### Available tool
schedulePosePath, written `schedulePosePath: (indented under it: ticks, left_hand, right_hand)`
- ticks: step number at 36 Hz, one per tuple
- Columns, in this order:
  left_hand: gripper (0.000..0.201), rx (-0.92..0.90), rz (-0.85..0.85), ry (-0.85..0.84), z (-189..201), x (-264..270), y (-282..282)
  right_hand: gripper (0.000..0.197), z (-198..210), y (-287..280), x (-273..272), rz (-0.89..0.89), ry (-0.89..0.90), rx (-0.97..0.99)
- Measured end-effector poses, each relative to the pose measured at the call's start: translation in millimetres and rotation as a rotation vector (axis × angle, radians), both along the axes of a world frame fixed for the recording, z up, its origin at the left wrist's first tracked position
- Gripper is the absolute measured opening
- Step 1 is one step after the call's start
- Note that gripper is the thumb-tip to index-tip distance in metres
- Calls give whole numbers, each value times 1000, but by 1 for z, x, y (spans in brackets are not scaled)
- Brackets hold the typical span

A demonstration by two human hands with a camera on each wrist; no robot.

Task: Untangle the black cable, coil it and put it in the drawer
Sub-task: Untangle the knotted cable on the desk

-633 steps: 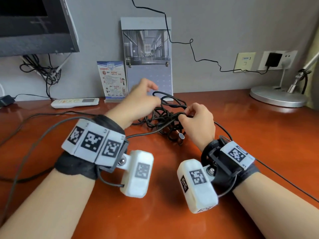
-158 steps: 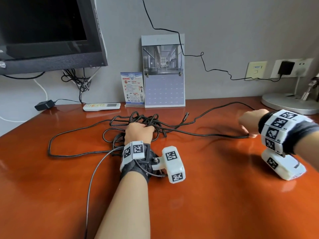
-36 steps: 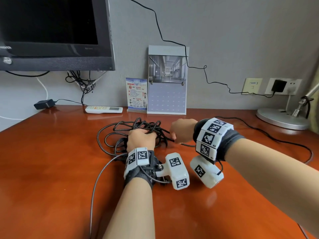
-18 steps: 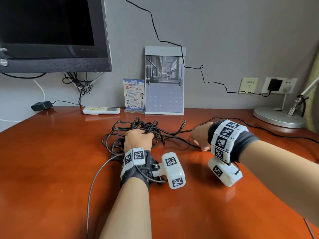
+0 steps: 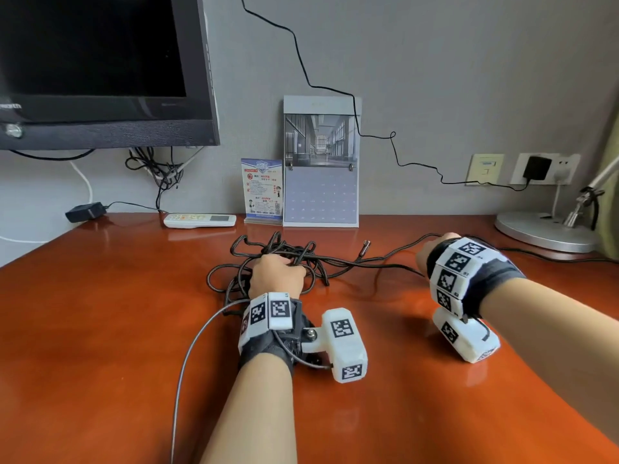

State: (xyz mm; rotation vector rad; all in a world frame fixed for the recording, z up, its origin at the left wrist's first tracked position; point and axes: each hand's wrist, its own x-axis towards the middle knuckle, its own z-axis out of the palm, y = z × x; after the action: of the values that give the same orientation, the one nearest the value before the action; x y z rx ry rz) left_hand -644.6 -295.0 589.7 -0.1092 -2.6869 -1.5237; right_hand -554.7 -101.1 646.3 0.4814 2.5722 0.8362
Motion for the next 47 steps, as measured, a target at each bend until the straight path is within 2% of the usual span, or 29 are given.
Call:
schedulePosePath:
  ticks: [3, 5, 9, 13, 18, 27, 33, 37, 43, 47]
  left_hand:
    - [36, 1, -3, 1, 0, 1, 1]
    - [37, 0, 1, 4, 0, 1, 2]
    - [34, 11, 7, 20, 1, 4, 1]
    - [23, 10, -28, 33, 0, 5, 0]
    - [18, -6, -29, 49, -1, 4, 0]
    - [3, 25, -34, 25, 0, 5, -1]
    - [24, 45, -14, 20, 0, 4, -1]
    - [29, 58, 17, 17, 0, 3, -2]
    - [30, 47, 32, 14, 0, 3, -4]
    - [30, 38, 24, 12, 0, 4, -4]
  right_hand:
    - [23, 0, -18, -8, 82, -6, -37]
    - [20, 7, -42, -11, 83, 127, -56]
    - [12, 9, -84, -26, 212, 345, -220]
    - [19, 8, -100, -39, 357, 415, -213]
    - [23, 8, -105, -43, 367, 466, -182]
    - [22, 11, -100, -42, 280, 419, -222]
    - [7, 13, -89, -29, 272, 382, -172]
    - [5, 15, -85, -16, 293, 326, -116]
    - [23, 20, -63, 2, 179, 217, -59]
    - [25, 20, -52, 6, 119, 193, -64]
